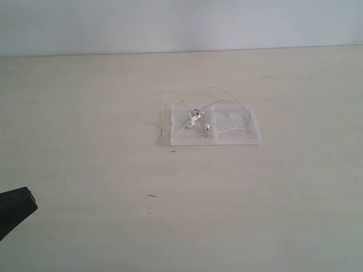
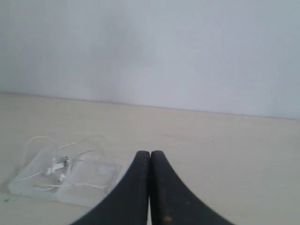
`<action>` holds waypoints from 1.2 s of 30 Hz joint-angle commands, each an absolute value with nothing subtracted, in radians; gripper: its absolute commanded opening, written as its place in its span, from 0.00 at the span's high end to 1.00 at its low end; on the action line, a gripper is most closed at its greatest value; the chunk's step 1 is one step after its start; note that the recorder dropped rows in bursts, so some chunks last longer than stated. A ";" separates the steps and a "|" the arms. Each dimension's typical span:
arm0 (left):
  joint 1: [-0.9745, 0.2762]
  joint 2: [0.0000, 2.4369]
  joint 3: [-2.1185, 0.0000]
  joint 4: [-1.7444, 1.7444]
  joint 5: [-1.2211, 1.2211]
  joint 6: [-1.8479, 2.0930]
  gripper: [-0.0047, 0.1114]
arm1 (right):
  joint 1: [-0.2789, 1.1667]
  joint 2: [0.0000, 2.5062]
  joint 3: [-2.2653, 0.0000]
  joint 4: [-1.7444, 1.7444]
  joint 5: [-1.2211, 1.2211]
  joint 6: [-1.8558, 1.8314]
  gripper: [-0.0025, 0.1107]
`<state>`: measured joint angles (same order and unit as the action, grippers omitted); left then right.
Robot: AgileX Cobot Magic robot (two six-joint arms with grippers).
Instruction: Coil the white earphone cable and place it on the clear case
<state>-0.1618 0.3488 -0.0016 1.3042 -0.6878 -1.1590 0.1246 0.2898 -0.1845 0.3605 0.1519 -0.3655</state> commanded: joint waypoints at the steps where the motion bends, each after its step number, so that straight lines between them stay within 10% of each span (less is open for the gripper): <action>1: -0.159 0.343 0.000 1.298 -0.689 -1.159 0.96 | 0.069 0.146 -0.072 0.356 0.059 -0.396 0.98; 36: -0.159 0.343 0.000 1.297 -0.689 -1.159 0.96 | 0.062 0.000 0.000 0.369 0.126 -0.413 0.98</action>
